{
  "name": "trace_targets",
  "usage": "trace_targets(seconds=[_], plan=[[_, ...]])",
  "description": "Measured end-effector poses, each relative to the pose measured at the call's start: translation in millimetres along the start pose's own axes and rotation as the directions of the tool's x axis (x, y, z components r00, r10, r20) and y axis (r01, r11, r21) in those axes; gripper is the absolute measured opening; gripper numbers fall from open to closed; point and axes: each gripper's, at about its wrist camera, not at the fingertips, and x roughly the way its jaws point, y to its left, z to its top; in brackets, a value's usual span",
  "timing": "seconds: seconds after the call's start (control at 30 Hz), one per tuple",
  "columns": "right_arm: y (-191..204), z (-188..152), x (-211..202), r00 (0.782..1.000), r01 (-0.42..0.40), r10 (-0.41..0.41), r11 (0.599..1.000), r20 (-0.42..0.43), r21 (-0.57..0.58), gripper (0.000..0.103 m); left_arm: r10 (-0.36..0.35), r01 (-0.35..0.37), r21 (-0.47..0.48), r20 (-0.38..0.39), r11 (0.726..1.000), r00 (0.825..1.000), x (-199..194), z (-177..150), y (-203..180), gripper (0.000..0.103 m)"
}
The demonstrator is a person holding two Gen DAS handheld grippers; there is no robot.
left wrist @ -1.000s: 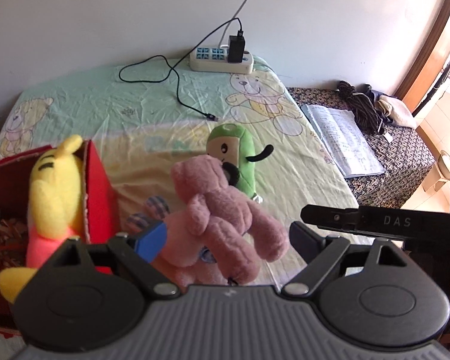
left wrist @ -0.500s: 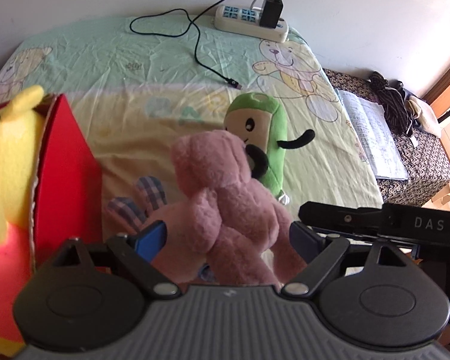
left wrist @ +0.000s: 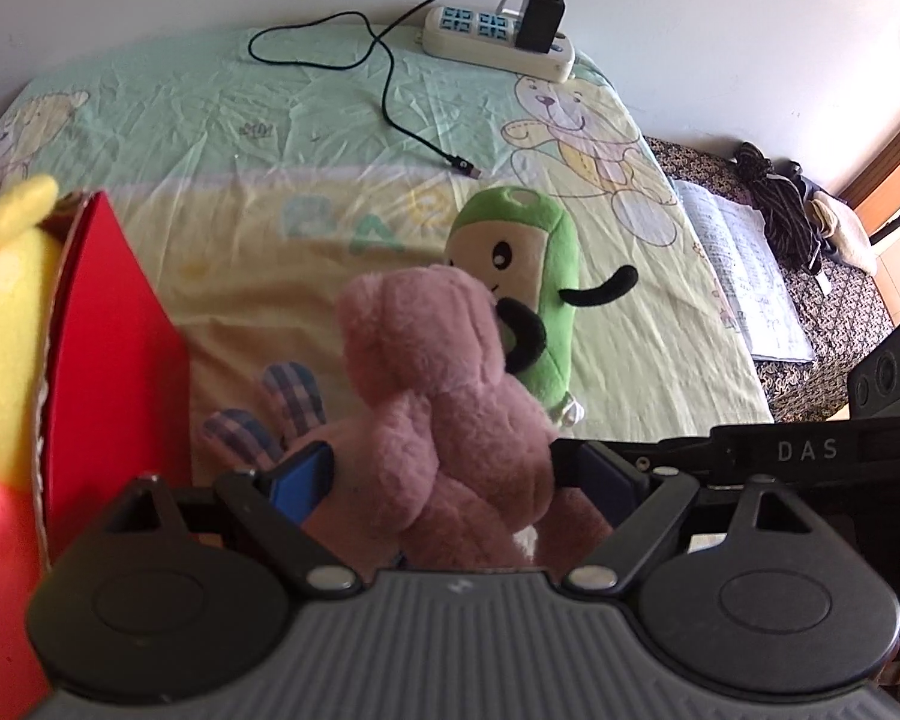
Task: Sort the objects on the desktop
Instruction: 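Move both grippers to the pink teddy bear beside the green plush, then close both grippers on the pink teddy bear's body, then lift the pink teddy bear with both grippers and carry it over the red box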
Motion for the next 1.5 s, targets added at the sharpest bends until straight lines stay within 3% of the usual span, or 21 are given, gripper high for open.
trace_targets(seconds=[0.37, 0.5, 0.7, 0.9, 1.1, 1.3, 1.5], plan=[[-6, -5, -5, 0.996, -0.060, 0.061, 0.998, -0.066, 0.029, 0.034, -0.030, 0.030, -0.007, 0.008, 1.000, 1.000, -5, -4, -3, 0.087], [0, -11, -7, 0.995, -0.057, 0.056, 0.998, -0.082, -0.013, 0.033, -0.050, 0.050, 0.011, 0.021, 0.999, 0.999, -12, -11, -11, 0.084], [14, -22, -11, 0.997, -0.019, 0.012, 0.996, -0.072, -0.086, 0.029, -0.082, 0.082, 0.007, 0.008, 0.997, 0.997, -20, -27, -13, 0.077], [20, -45, -24, 0.996, 0.034, -0.047, 0.988, -0.081, -0.149, 0.027, -0.156, 0.156, -0.005, -0.057, 0.988, 0.986, -29, -62, -12, 0.065], [14, -75, -40, 0.989, 0.079, -0.098, 0.984, -0.111, -0.160, 0.027, -0.178, 0.183, 0.022, -0.126, 0.983, 0.976, -24, -95, -18, 0.057], [14, -111, -30, 0.974, 0.137, -0.166, 0.974, -0.156, -0.181, 0.027, -0.187, 0.194, 0.031, -0.157, 0.981, 0.970, -13, -110, -14, 0.056], [7, -124, -39, 0.974, 0.187, -0.205, 0.969, -0.100, -0.164, 0.029, -0.196, 0.202, 0.028, -0.153, 0.979, 0.969, -6, -115, -5, 0.064]])
